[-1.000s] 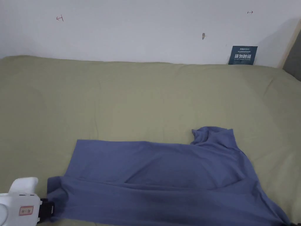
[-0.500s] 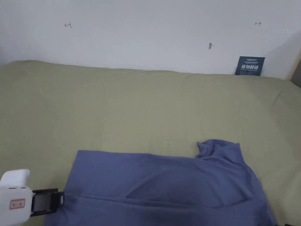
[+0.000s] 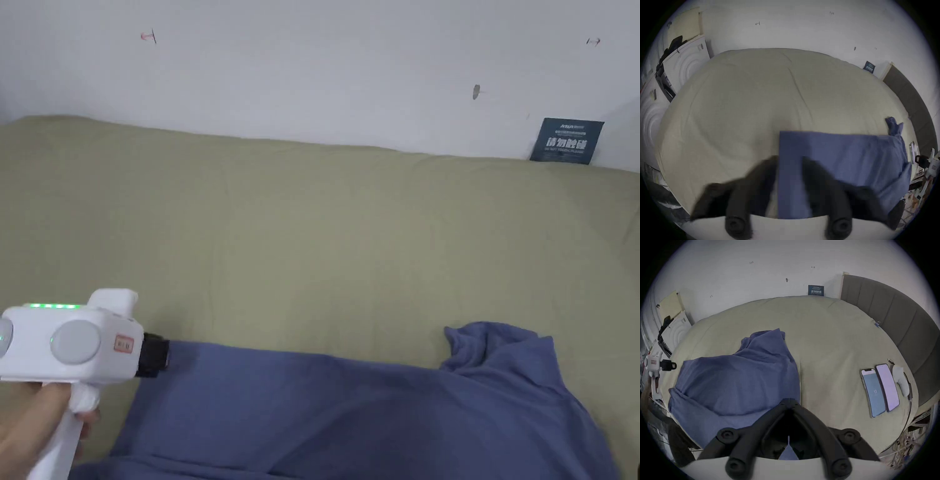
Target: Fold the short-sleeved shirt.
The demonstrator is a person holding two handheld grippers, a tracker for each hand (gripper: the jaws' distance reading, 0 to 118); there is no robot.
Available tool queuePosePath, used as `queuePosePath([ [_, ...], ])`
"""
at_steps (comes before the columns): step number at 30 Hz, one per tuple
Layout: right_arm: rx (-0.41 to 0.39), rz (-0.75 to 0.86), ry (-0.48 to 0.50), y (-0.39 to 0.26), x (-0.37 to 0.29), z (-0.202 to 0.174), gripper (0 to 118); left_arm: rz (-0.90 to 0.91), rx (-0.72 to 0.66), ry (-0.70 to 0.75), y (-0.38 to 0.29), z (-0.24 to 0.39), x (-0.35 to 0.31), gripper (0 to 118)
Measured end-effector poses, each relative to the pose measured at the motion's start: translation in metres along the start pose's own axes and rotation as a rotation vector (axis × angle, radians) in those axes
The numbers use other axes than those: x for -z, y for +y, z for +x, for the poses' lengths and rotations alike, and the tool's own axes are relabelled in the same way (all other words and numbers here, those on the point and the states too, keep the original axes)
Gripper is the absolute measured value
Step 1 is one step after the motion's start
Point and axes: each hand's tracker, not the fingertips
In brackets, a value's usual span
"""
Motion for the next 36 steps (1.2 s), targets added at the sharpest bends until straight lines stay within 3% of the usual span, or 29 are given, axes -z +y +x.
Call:
queuePosePath([
  [7,-0.028,-0.039,-0.021,0.006,0.035,-0.001,0,-0.055,0.05,0.054,0.007,0.007,0.054,109],
  [9,-0.024,-0.049,-0.022,0.007,0.041,0.001,0,-0.064,0.073,0.087,0.003,0.009,0.058,104],
  [11,-0.023,-0.052,-0.021,0.01,0.042,0.0,0,-0.084,0.06,0.057,0.002,0.011,0.052,89],
  [12,-0.028,-0.054,-0.021,0.011,0.043,0.001,0,-0.076,0.053,0.058,0.001,0.011,0.047,73],
  [13,-0.036,-0.053,-0.026,0.014,0.044,0.0,0,-0.066,0.066,0.047,0.001,0.012,0.041,51],
  [14,-0.042,-0.05,-0.026,0.018,0.046,-0.001,0,-0.055,0.069,0.022,0.003,0.014,0.038,19],
  [15,-0.045,-0.047,-0.023,0.023,0.048,-0.001,0,-0.056,0.052,0.002,0.002,0.016,0.037,1],
  [19,-0.07,-0.031,-0.032,0.046,0.065,-0.007,3,-0.065,0.064,0.012,0.002,0.018,0.039,1],
  [20,-0.076,-0.026,-0.037,0.053,0.073,-0.007,16,-0.07,0.056,0.009,0.002,0.018,0.04,1],
  [22,-0.092,-0.06,-0.041,0.065,0.089,-0.009,101,-0.075,0.04,0.002,0.004,0.016,0.043,1],
  [23,-0.103,-0.107,-0.05,0.069,0.101,-0.009,117,-0.077,0.041,0.002,0.004,0.016,0.043,1],
  [25,-0.107,-0.071,-0.082,0.073,0.116,-0.014,102,-0.076,0.056,0.004,0.003,0.017,0.042,1],
  [27,-0.153,-0.141,-0.128,0.072,0.13,-0.019,100,-0.076,0.061,0.005,0.004,0.017,0.044,1],
  [28,-0.154,-0.145,-0.131,0.076,0.134,-0.013,91,-0.076,0.059,0.006,0.004,0.017,0.044,1],
  [29,-0.153,-0.148,-0.128,0.075,0.136,-0.011,81,-0.076,0.055,0.005,0.003,0.017,0.044,1],
  [30,-0.147,-0.159,-0.102,0.074,0.135,-0.009,61,-0.074,0.052,0.004,0.004,0.016,0.045,1],
  [31,-0.11,-0.153,-0.04,0.075,0.129,-0.009,53,-0.073,0.051,0.002,0.004,0.016,0.044,1],
  [32,-0.101,-0.133,-0.053,0.073,0.122,-0.009,41,-0.072,0.051,0.001,0.004,0.015,0.042,1],
  [33,-0.109,-0.116,-0.035,0.075,0.116,-0.011,25,-0.071,0.047,0.0,0.004,0.015,0.039,1],
  [34,-0.131,-0.098,-0.002,0.077,0.109,-0.011,0,-0.065,0.046,-0.001,0.004,0.015,0.035,2],
  [36,-0.142,-0.07,0.006,0.081,0.088,-0.016,0,0.017,0.038,0.004,0.002,0.013,0.018,2],
])
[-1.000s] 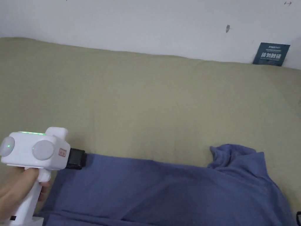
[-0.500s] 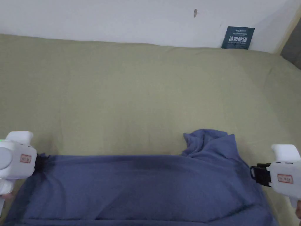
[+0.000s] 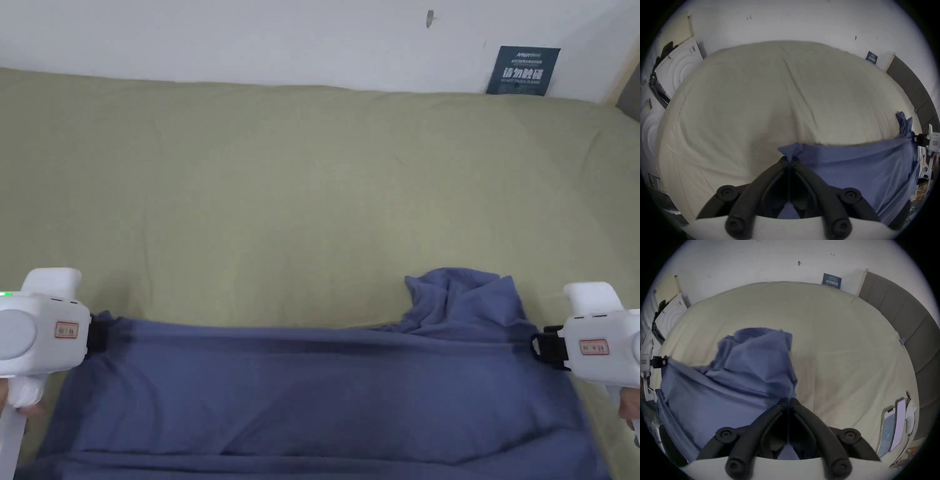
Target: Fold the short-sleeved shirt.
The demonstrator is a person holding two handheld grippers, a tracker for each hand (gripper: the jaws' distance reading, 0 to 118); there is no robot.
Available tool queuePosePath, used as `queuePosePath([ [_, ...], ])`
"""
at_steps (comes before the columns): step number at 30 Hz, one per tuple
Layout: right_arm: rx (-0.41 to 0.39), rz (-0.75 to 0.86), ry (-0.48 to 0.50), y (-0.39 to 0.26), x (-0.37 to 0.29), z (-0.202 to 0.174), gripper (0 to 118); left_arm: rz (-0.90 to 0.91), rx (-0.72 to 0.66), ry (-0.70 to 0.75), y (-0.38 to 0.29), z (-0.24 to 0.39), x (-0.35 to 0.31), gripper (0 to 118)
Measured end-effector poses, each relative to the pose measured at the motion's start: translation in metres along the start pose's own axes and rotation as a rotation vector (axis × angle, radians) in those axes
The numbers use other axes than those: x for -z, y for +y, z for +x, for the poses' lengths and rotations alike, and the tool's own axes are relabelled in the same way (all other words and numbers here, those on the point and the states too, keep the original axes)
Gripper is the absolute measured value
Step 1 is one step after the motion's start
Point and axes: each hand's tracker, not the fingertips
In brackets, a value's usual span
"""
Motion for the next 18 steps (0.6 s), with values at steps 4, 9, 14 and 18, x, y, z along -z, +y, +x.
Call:
queuePosePath([
  [4,0.061,0.052,0.022,-0.005,-0.046,0.007,0,0.016,-0.004,-0.023,-0.005,-0.008,-0.039,1],
  [9,0.066,0.127,0.05,-0.027,-0.108,0.011,0,0.068,-0.003,-0.049,-0.023,-0.02,-0.097,1],
  [14,0.058,0.19,0.062,-0.065,-0.164,0.004,0,0.112,0.009,-0.078,-0.056,-0.028,-0.147,1],
  [18,0.03,0.215,0.058,-0.102,-0.194,-0.005,0,0.143,-0.001,-0.112,-0.091,-0.038,-0.171,2],
])
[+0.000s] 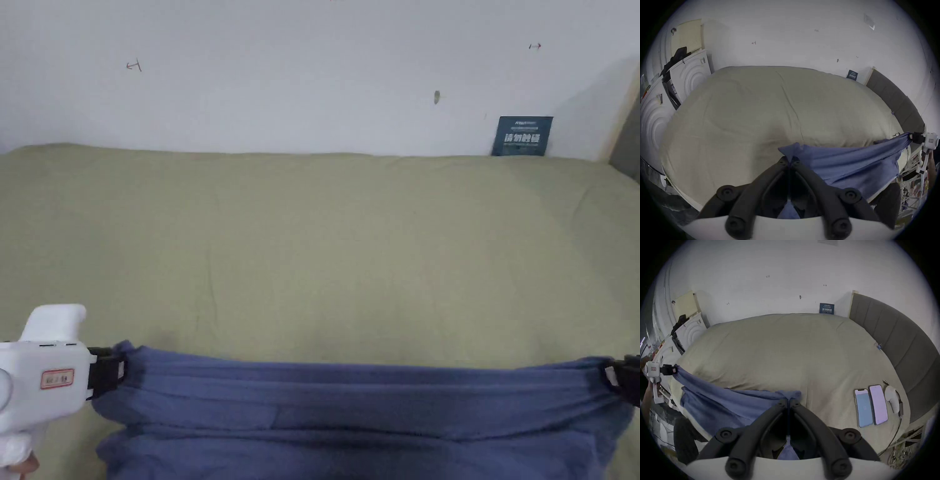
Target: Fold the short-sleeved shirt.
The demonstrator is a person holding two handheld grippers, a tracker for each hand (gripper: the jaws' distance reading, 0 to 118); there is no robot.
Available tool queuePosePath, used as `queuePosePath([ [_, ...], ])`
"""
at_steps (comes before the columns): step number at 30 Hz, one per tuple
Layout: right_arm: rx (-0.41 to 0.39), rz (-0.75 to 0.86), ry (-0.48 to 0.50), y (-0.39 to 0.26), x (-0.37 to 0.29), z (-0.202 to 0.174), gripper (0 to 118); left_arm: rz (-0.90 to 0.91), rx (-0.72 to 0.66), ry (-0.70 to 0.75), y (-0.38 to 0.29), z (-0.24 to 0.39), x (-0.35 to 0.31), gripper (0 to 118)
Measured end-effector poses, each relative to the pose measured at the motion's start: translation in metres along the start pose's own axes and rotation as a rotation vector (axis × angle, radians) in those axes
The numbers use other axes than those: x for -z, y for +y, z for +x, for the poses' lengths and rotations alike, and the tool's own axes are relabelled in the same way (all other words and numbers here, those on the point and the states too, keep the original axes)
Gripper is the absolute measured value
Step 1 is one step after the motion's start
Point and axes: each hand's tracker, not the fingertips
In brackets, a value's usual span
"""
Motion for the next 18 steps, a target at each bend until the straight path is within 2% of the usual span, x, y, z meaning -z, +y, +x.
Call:
queuePosePath([
  [5,0.017,-0.017,-0.001,-0.048,-0.02,-0.005,0,-0.017,0.014,-0.015,-0.047,-0.005,-0.011,1],
  [12,0.036,-0.116,-0.01,-0.11,-0.009,-0.007,0,-0.081,-0.018,-0.02,-0.104,-0.009,-0.005,2],
  [16,0.04,-0.14,-0.016,-0.124,0.0,-0.009,1,-0.094,-0.019,-0.017,-0.116,-0.016,0.004,3],
  [17,0.043,-0.14,-0.013,-0.126,0.0,-0.009,6,-0.093,-0.02,-0.019,-0.118,-0.017,0.004,12],
  [18,0.042,-0.131,-0.024,-0.126,-0.002,-0.011,34,-0.084,-0.012,-0.016,-0.119,-0.016,0.003,44],
])
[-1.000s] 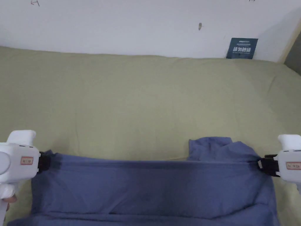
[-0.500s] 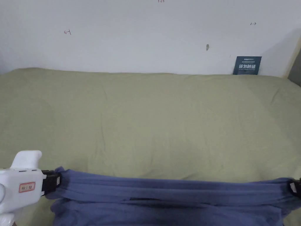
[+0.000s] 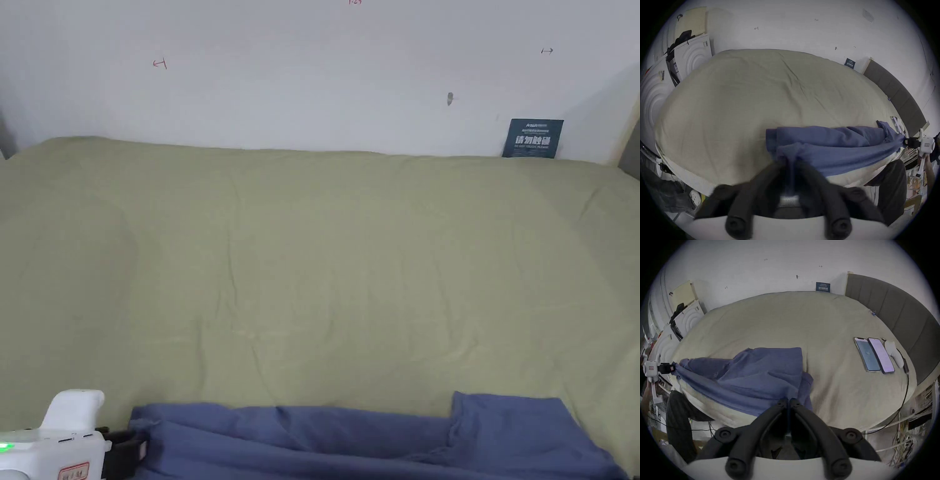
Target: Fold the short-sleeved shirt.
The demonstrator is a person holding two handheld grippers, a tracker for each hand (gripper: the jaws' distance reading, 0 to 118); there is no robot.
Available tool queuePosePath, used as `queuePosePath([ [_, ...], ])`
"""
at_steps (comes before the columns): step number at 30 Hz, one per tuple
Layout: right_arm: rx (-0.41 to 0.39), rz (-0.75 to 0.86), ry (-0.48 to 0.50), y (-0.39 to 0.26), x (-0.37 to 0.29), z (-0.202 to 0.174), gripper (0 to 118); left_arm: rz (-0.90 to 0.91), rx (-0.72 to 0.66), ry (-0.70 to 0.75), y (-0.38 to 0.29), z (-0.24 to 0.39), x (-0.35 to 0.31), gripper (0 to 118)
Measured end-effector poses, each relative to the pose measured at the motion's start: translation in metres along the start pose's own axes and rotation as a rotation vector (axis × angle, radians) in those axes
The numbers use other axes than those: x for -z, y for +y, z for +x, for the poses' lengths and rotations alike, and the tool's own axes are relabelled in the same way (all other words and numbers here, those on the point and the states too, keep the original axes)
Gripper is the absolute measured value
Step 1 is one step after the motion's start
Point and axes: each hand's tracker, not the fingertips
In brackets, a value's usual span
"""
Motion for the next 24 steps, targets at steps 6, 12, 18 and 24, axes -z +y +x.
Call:
queuePosePath([
  [6,0.011,0.103,-0.055,0.011,-0.014,-0.003,108,0.096,-0.045,0.084,0.007,0.001,-0.027,108],
  [12,0.018,0.22,-0.152,0.004,-0.032,-0.031,0,0.131,-0.099,0.147,0.005,0.006,-0.045,0],
  [18,0.027,0.322,-0.141,0.001,-0.057,-0.083,0,0.062,-0.229,-0.015,0.01,-0.009,-0.052,0],
  [24,-0.059,0.43,-0.161,0.0,-0.078,-0.135,0,-0.068,-0.265,-0.149,0.035,-0.03,-0.039,0],
])
